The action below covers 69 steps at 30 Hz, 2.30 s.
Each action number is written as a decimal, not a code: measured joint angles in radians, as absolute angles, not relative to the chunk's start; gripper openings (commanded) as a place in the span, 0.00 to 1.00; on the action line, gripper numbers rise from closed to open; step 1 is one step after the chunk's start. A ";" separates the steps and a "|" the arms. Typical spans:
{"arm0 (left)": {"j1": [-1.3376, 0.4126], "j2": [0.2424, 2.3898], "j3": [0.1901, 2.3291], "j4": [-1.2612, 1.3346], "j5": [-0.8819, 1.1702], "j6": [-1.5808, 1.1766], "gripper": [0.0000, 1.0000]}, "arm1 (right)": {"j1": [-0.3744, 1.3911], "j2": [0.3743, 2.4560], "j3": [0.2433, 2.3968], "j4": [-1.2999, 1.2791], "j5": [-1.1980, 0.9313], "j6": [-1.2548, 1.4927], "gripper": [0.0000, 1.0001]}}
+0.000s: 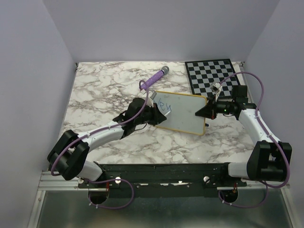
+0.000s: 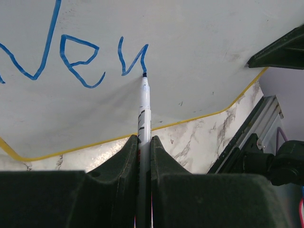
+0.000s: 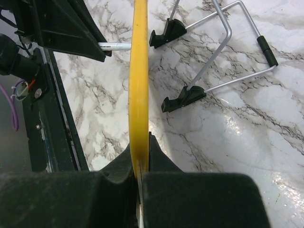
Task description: Write a sentence on the whiteboard
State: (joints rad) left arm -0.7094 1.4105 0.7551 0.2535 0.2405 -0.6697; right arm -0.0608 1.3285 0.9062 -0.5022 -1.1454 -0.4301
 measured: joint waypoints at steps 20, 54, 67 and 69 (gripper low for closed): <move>-0.709 1.438 0.878 0.224 0.243 -0.656 0.00 | -0.061 1.328 0.906 -0.500 -1.145 -0.430 0.01; -0.688 0.915 0.462 0.243 0.263 -0.617 0.00 | -0.060 1.328 0.906 -0.510 -1.146 -0.444 0.01; -0.733 0.888 0.418 0.310 0.254 -0.617 0.00 | -0.060 1.328 0.906 -0.510 -1.146 -0.445 0.01; -0.744 0.891 0.418 0.315 0.245 -0.617 0.00 | -0.060 1.328 0.906 -0.510 -1.146 -0.445 0.00</move>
